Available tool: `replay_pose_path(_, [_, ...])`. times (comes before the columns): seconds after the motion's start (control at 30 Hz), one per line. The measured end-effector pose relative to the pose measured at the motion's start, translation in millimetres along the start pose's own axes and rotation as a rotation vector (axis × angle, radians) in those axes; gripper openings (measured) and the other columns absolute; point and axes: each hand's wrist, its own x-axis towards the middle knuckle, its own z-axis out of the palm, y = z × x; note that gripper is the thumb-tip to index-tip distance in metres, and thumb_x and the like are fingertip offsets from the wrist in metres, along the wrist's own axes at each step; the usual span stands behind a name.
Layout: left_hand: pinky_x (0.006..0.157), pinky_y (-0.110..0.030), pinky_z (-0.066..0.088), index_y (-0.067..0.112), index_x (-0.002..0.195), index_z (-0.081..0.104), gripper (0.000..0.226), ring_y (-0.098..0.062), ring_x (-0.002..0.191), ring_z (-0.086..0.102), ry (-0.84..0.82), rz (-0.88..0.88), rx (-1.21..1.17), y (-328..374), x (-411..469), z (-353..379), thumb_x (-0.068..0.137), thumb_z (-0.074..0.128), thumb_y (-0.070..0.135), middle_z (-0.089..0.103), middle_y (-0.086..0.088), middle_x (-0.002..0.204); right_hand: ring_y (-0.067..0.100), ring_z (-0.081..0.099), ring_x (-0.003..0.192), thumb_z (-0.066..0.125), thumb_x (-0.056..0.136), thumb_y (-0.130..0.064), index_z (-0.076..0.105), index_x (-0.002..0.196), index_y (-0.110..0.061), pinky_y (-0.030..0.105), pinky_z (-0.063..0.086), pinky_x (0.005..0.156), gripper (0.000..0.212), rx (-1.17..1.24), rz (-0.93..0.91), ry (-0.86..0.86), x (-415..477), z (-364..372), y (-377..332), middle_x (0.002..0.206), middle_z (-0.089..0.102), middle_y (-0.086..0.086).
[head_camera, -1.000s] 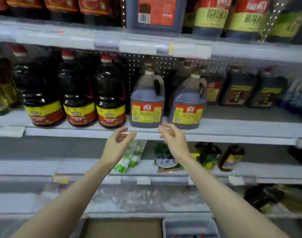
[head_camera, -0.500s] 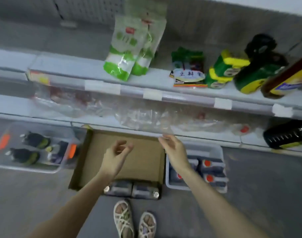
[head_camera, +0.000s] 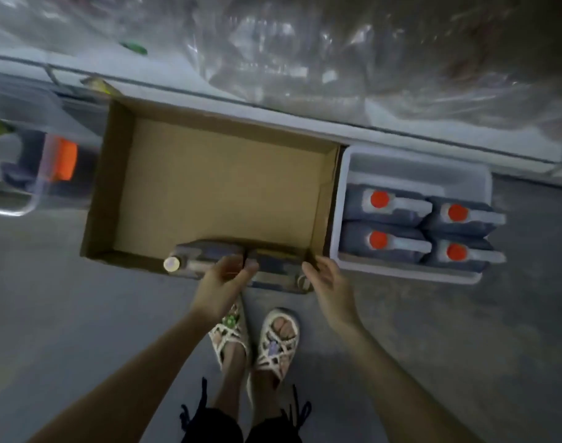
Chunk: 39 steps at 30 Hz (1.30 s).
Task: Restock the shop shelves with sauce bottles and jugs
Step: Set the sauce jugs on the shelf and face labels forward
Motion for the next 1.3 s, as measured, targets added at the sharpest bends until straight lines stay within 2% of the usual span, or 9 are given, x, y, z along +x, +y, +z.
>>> replay_pose_path(0.13, [0.083, -0.025, 0.041, 0.015, 0.130, 0.053, 0.045, -0.013, 0.113, 0.053, -0.056, 0.006, 0.149, -28.8, 24.8, 18.6, 0.091, 0.061, 0.034, 0.059, -0.002, 0.122, 0.016, 0.048, 0.127, 0.062, 0.090, -0.040, 0.041, 0.144, -0.019, 0.031, 0.040, 0.104, 0.061, -0.019, 0.044, -0.004, 20.1, 13.0, 42.5, 0.139, 0.051, 0.000])
replay_pose_path(0.2, [0.086, -0.021, 0.036, 0.015, 0.136, 0.050, 0.051, -0.016, 0.123, 0.049, -0.070, 0.017, 0.219, -37.4, 34.6, 24.0, 0.090, 0.062, 0.035, 0.054, -0.003, 0.134, 0.014, 0.047, 0.124, 0.061, 0.092, -0.037, 0.038, 0.146, -0.020, 0.027, 0.039, 0.099, 0.061, 0.012, 0.056, -0.014, 23.4, 20.3, 56.1, 0.139, 0.049, -0.001])
replay_pose_path(0.37, [0.091, -0.025, 0.039, 0.017, 0.137, 0.051, 0.055, -0.019, 0.123, 0.049, -0.073, 0.079, 0.367, -50.2, 49.2, 29.7, 0.088, 0.063, 0.039, 0.054, -0.005, 0.134, 0.015, 0.040, 0.135, 0.056, 0.096, -0.028, 0.034, 0.147, -0.022, 0.030, 0.034, 0.110, 0.056, 0.044, 0.023, -0.007, 24.8, 30.8, 84.2, 0.148, 0.042, 0.001])
replay_pose_path(0.53, [0.095, -0.037, 0.046, 0.021, 0.132, 0.055, 0.047, -0.025, 0.118, 0.052, -0.064, 0.160, 0.486, -46.2, 55.7, 32.7, 0.089, 0.063, 0.038, 0.058, -0.005, 0.127, 0.007, 0.048, 0.122, 0.055, 0.097, -0.024, 0.039, 0.145, -0.020, 0.008, 0.038, 0.092, 0.051, 0.100, 0.013, 0.039, 39.0, 31.7, 79.6, 0.136, 0.051, -0.002])
replay_pose_path(0.73, [0.100, -0.030, 0.030, 0.014, 0.135, 0.051, 0.050, -0.030, 0.123, 0.042, -0.006, 0.304, 0.598, -9.2, 100.3, 36.8, 0.090, 0.062, 0.034, 0.053, -0.009, 0.134, 0.012, 0.054, 0.116, 0.053, 0.096, -0.036, 0.049, 0.137, -0.015, 0.032, 0.044, 0.103, 0.046, 0.081, -0.036, 0.051, 87.7, 25.8, 44.2, 0.126, 0.059, 0.000])
replay_pose_path(0.97, [0.094, -0.031, 0.027, 0.016, 0.121, 0.062, 0.047, -0.031, 0.113, 0.040, 0.018, 0.382, 0.746, 2.9, 172.3, 40.4, 0.088, 0.058, 0.050, 0.053, -0.013, 0.118, 0.003, 0.058, 0.094, 0.055, 0.093, -0.044, 0.054, 0.116, -0.022, 0.018, 0.042, 0.077, 0.032, 0.087, -0.088, 0.027, 143.8, 25.2, 29.0, 0.102, 0.062, -0.008])
replay_pose_path(1.13, [0.083, -0.025, 0.033, 0.014, 0.093, 0.058, 0.041, -0.022, 0.097, 0.043, 0.002, 0.341, 0.646, 4.1, 209.2, 48.1, 0.085, 0.060, 0.054, 0.047, -0.006, 0.096, 0.004, 0.056, 0.103, 0.053, 0.092, -0.053, 0.053, 0.114, -0.036, 0.029, 0.044, 0.094, 0.028, 0.197, -0.066, 0.065, 174.4, 39.3, 36.1, 0.109, 0.060, -0.014])
replay_pose_path(1.23, [0.053, -0.013, 0.037, 0.019, 0.072, 0.049, 0.035, -0.010, 0.067, 0.050, -0.038, 0.257, 0.398, 7.8, 226.4, 51.4, 0.084, 0.066, 0.047, 0.052, 0.003, 0.072, 0.007, 0.056, 0.102, 0.051, 0.091, -0.055, 0.052, 0.110, -0.039, 0.034, 0.044, 0.097, 0.024, 0.223, -0.074, 0.074, 192.2, 44.2, 35.0, 0.104, 0.057, -0.017])
replay_pose_path(1.3, [0.054, -0.021, 0.039, 0.019, 0.069, 0.049, 0.036, -0.013, 0.063, 0.050, -0.041, 0.231, 0.378, 7.9, 231.2, 47.8, 0.084, 0.067, 0.046, 0.051, 0.004, 0.067, -0.001, 0.055, 0.096, 0.050, 0.095, -0.050, 0.051, 0.124, -0.028, 0.024, 0.042, 0.094, 0.037, 0.221, -0.118, 0.072, 193.3, 44.8, 29.8, 0.094, 0.051, -0.022])
